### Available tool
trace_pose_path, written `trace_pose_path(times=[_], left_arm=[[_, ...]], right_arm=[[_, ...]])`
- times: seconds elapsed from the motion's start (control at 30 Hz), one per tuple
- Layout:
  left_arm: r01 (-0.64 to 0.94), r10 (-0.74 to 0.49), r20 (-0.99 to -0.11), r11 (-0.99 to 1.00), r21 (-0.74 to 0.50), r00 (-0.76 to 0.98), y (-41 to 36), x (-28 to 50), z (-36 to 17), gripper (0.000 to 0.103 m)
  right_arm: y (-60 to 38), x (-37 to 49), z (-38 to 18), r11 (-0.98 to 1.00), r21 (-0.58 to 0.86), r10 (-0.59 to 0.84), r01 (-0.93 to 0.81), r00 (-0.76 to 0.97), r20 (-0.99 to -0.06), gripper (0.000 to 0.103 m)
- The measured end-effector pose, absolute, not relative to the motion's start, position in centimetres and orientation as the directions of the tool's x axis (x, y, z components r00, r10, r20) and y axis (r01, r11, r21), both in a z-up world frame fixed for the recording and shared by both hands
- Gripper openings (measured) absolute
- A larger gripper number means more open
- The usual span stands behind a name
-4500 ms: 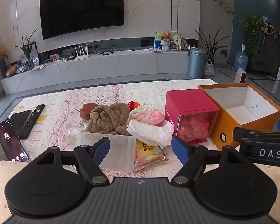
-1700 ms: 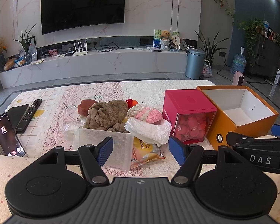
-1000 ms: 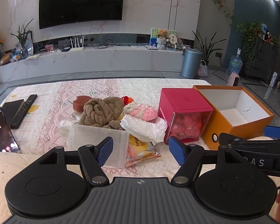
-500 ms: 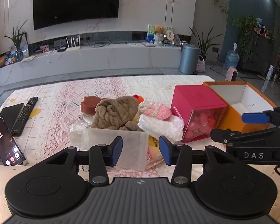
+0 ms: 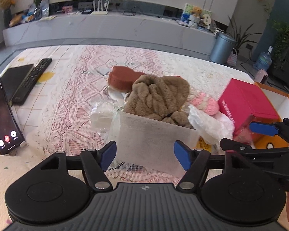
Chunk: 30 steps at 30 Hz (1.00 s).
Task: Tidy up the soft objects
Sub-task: 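Reach the right tool to the white tissue paper and close on it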
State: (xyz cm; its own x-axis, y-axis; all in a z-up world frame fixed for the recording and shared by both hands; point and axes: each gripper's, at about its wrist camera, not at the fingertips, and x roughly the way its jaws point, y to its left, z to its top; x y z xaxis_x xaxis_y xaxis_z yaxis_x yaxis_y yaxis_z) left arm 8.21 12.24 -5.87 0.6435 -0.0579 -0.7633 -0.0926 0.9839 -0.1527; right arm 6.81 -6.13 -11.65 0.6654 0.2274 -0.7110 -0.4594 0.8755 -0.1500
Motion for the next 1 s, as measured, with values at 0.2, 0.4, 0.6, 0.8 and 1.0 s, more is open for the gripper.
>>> trace_pose_path(times=[0.2, 0.4, 0.6, 0.8, 1.0], left_arm=[[-0.124, -0.081, -0.795, 0.973, -0.192, 0.601, 13.6, 10.3, -7.9, 0.084], [-0.127, -0.142, -0.805, 0.957, -0.260, 0.576, 14.0, 12.2, -9.4, 0.085], [-0.097, -0.205, -0.812, 0.947, -0.305, 0.547, 13.3, 13.0, -10.3, 0.079], [-0.094, -0.296, -0.781, 0.907, -0.410, 0.550, 12.6, 12.9, -10.3, 0.079], [-0.137, -0.349, -0.756, 0.858, -0.496, 0.554, 12.9, 13.1, -10.3, 0.089]], right_arm=[[-3.8, 9.2, -14.1, 0.813, -0.239, 0.213, -0.531, 0.653, -0.727, 0.071], [-3.1, 11.2, -16.2, 0.791, -0.277, 0.194, -0.546, 0.653, -0.732, 0.068], [-2.2, 11.5, -17.6, 0.771, -0.257, 0.215, -0.583, 0.618, -0.756, 0.036], [-2.2, 10.7, -17.4, 0.769, -0.234, 0.233, -0.594, 0.603, -0.763, 0.008], [-2.5, 9.4, -16.7, 0.773, -0.126, 0.292, -0.622, 0.525, -0.800, 0.007]])
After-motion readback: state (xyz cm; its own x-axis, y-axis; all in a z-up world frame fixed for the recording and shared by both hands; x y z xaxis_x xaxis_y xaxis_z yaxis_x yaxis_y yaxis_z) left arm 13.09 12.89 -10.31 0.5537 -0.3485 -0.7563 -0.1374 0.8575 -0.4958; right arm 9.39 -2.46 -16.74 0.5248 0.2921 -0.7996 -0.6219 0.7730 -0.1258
